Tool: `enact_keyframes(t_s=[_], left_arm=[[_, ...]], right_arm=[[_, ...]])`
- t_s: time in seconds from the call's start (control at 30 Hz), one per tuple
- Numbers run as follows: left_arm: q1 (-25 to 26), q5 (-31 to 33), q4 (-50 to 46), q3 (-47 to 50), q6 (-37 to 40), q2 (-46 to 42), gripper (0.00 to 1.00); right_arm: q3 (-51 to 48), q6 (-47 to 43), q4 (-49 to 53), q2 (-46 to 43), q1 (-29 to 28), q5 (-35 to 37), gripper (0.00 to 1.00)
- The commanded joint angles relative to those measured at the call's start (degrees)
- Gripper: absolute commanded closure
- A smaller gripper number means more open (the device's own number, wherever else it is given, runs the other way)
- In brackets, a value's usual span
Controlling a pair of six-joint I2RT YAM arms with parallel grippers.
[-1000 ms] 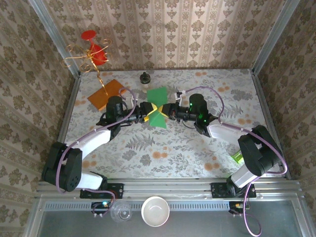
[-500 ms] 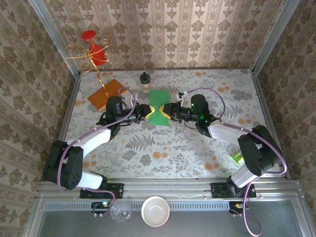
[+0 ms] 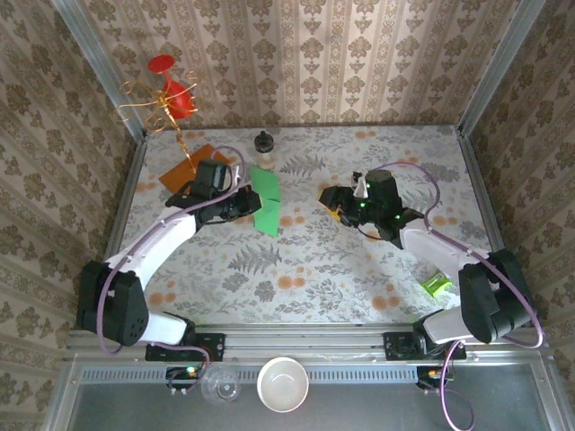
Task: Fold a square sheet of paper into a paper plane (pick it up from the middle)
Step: Turn over the paper at the center of the table.
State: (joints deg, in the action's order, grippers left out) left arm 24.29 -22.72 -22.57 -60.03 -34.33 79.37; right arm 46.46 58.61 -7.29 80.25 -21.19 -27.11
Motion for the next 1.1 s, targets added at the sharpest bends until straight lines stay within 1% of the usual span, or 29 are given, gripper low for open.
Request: enact_keyframes(t_s=[0.0,0.13,0.23,0.33,0.47,0.5,0.6,0.67,0.77,0.8,0.83,0.93,1.07], left_arm=[[4.08,16.62,-18.08,-5.58,13.3,-0.52,0.93],[9.37,30.56,-23.9,-10.64,16.64,2.89,0.93],[12.93,41.3,-27.4,-13.65,16.36,6.57,0.93],[16.31,48.04,-29.15,-16.08,15.11,10.83,0.93],[20.97,54.97,-29.93,-19.17,11.88,17.54,0.95],[21.83,55.5,-30.43,-20.39,10.26,19.7,0.95],[23.32,53.59,-29.48,-22.44,5.66,24.93,0.94],[24.24,51.95,-28.25,-23.55,3.15,27.81,0.9],[24.92,44.73,-26.25,-25.2,-0.74,30.8,0.84],[24.92,40.77,-24.35,-24.9,-1.8,30.95,0.8],[24.87,37.06,-22.1,-24.14,-3.17,30.78,0.75],[24.33,28.33,-15.38,-20.65,-6.8,29.11,0.64],[21.96,22.36,-8.36,-14.85,-11.53,24.14,0.53]], right_arm=[[1.97,-4.77,9.12,-3.08,0.36,5.38,0.45],[0.27,-6.58,10.03,-6.2,0.7,8.57,0.46],[-1.37,-7.1,10.87,-8.7,1.48,10.55,0.46],[-3.37,-7.24,11.64,-10.98,2.48,11.61,0.46],[-6.35,-7.27,12.26,-13.61,3.89,12.74,0.46],[-7.11,-7.18,12.24,-14.2,4.21,12.83,0.46],[-9.19,-7.45,12.39,-15.59,5.34,12.88,0.46],[-9.87,-7.96,13.27,-16.15,5.76,12.88,0.46],[-10.59,-8.91,14.88,-16.78,6.16,12.66,0.46],[-10.72,-9.25,15.23,-16.88,6.19,12.4,0.45],[-10.81,-9.66,15.75,-16.94,6.28,12.2,0.45],[-10.3,-10.76,16.82,-16.54,6.41,11.15,0.45],[-8.42,-12.64,18.47,-14.39,6.29,9.7,0.45]])
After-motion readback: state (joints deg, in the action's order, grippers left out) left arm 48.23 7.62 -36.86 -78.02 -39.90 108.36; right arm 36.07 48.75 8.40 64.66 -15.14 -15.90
